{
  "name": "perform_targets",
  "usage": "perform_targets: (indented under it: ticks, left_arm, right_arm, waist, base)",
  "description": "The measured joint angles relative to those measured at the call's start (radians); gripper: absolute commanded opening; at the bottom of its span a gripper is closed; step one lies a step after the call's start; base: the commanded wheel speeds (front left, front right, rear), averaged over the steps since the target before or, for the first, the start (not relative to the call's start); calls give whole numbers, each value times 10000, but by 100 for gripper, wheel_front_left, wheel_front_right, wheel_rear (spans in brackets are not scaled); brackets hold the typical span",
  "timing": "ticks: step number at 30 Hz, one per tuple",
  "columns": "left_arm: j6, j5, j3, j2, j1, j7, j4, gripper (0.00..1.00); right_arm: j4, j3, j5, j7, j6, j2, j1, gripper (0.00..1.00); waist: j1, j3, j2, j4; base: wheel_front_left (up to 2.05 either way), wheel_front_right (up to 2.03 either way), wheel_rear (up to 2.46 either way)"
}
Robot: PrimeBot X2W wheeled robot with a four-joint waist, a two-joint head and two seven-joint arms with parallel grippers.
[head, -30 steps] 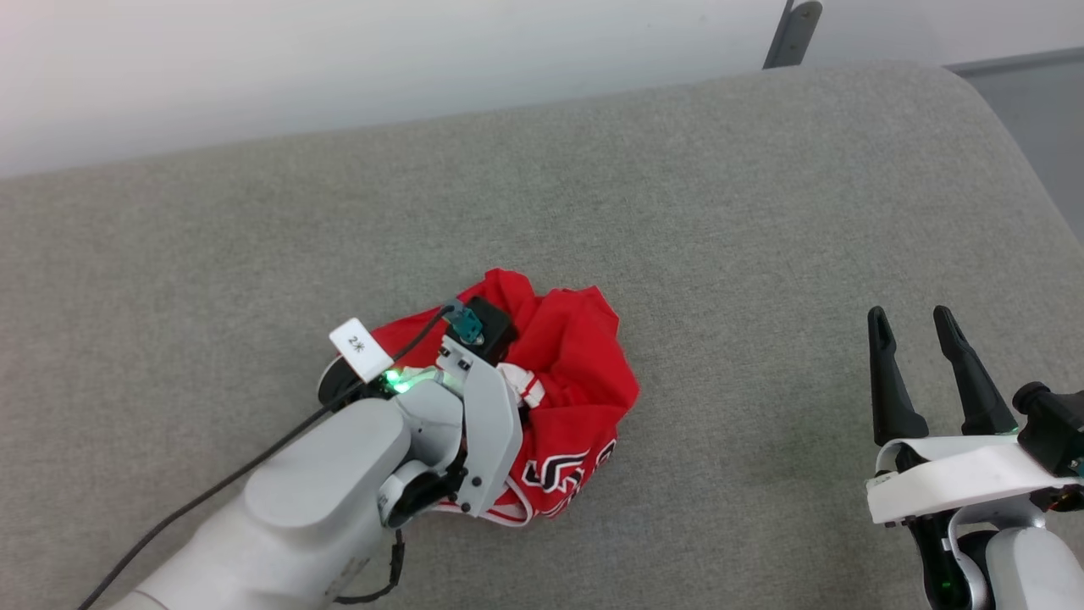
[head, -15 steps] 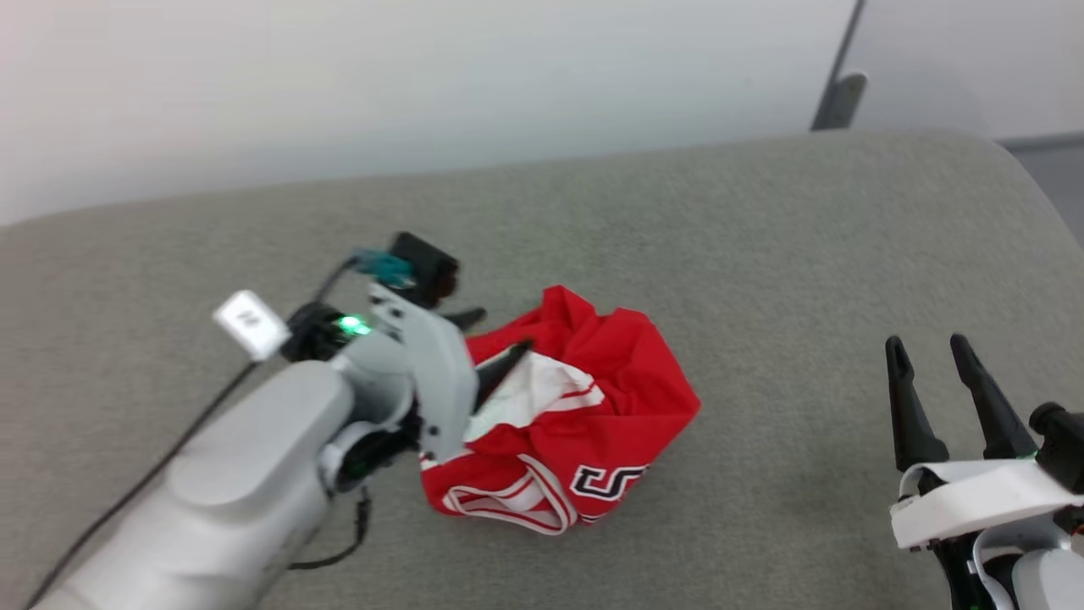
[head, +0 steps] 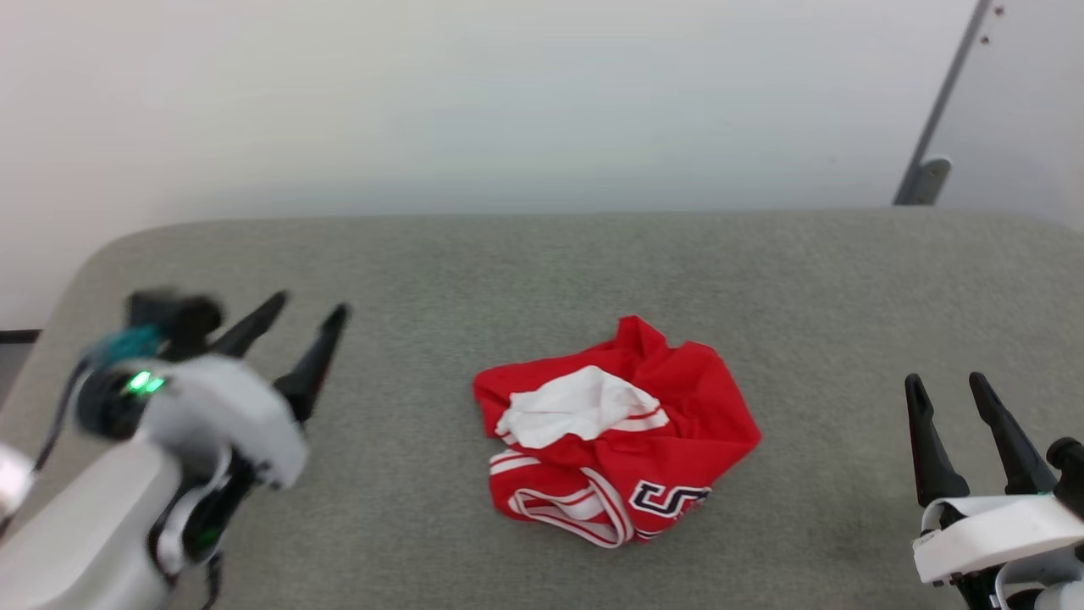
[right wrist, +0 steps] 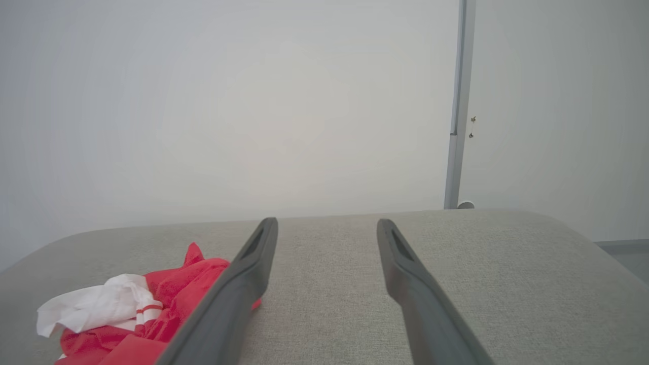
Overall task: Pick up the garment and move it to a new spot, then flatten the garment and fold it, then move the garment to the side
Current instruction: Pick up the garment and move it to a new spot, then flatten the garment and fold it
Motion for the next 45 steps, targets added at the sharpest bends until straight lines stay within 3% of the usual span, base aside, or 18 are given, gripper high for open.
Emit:
perform_targets:
  ticks: [8,13,22,29,45]
  left_arm:
    - [612,-454,851,917,1987,-1570,-593,100]
    - [662,-650,1517,1137,2981,-2084,-725,100]
    - [587,-198,3432,775,4581,-2196,-1068,100]
    - [163,420,4635,245,5478,-2196,-1200,100]
    - [-272,865,5417,-245,5905,-2176,-1179,100]
  right_arm:
    - [29,-35,0,-79,0,-161,227,100]
    - [33,-67,0,-121,0,-222,264,100]
    - [-15,-188,2,-186,0,-234,415,100]
    - [17,-199,31,-242,0,-234,447,100]
    - [-10,-180,-35,-326,0,-169,455,100]
  waist:
    - [-1,-322,0,501]
    - [0,-440,0,726]
    - [0,-522,0,997]
    - [-1,-535,0,1098]
    - [0,-479,0,1040]
  base:
    - [0,0,0]
    - [0,0,0]
    - [0,0,0]
    - [0,0,0]
    - [0,0,0]
